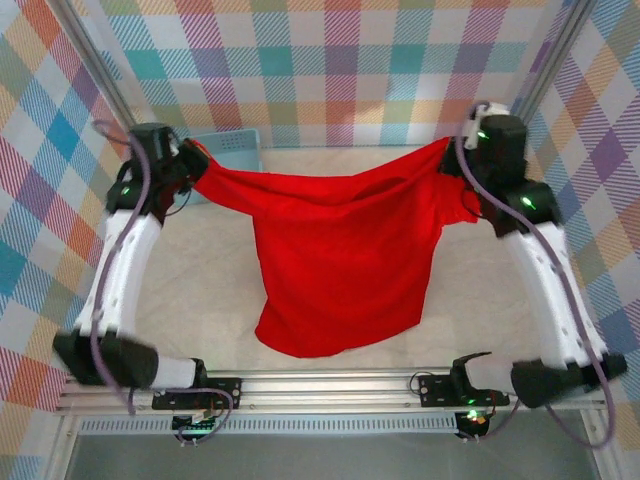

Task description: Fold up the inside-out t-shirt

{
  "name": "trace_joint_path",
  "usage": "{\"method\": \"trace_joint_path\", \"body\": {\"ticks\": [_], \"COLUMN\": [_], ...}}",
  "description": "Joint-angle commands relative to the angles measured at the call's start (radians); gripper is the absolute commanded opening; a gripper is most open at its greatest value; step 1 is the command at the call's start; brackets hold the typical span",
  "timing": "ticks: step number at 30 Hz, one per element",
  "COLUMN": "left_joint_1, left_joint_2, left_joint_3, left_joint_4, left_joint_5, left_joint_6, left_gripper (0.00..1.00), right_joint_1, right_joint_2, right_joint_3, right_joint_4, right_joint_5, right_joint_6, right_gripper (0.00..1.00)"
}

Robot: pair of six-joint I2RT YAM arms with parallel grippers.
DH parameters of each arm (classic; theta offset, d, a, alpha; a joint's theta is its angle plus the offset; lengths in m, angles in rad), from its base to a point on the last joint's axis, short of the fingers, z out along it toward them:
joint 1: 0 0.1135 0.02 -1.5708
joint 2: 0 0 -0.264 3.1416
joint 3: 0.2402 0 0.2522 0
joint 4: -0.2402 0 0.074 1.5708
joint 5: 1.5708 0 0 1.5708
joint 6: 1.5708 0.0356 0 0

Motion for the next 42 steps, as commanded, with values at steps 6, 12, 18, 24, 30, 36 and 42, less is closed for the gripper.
{"method": "trace_joint_path", "body": {"ticks": [6, 12, 18, 24, 30, 36, 42], "left_joint_1": [-0.033, -0.045, -0.04, -0.097, -0.272, -0.362, -0.389], "left_joint_2": [0.485, 0.848, 1.026, 0.843, 0.434, 0.219, 0.155], "left_joint_3": [0.332, 0.806, 1.201, 1.052, 0.346, -0.188, -0.431], "left_joint_4": [-0.024, -0.148, -0.314, -0.392, -0.15, 0.053, 0.093], "left_joint_5": [-0.095, -0.069, -0.101, -0.115, -0.156, -0.114, -0.105], "left_joint_6": [0.008, 0.018, 0.055, 0.147, 0.184, 0.095, 0.079], "left_gripper": [0.0, 0.22, 0.66, 0.72, 0.77, 0.74, 0.73], "right_joint_1": [-0.082, -0.117, -0.119, -0.087, -0.015, -0.016, -0.023], "right_joint_2": [0.404, 0.754, 0.948, 0.741, 0.442, 0.287, 0.291], "right_joint_3": [0.105, 0.437, 0.779, 0.483, -0.057, -0.467, -0.617], "right_joint_4": [0.143, 0.066, -0.111, -0.105, -0.027, 0.023, 0.045], "right_joint_5": [-0.044, -0.06, -0.083, -0.134, -0.15, -0.226, -0.241], "right_joint_6": [0.004, -0.015, -0.024, -0.007, 0.099, 0.193, 0.243], "right_gripper": [0.0, 0.3, 0.8, 0.84, 0.86, 0.8, 0.77]}}
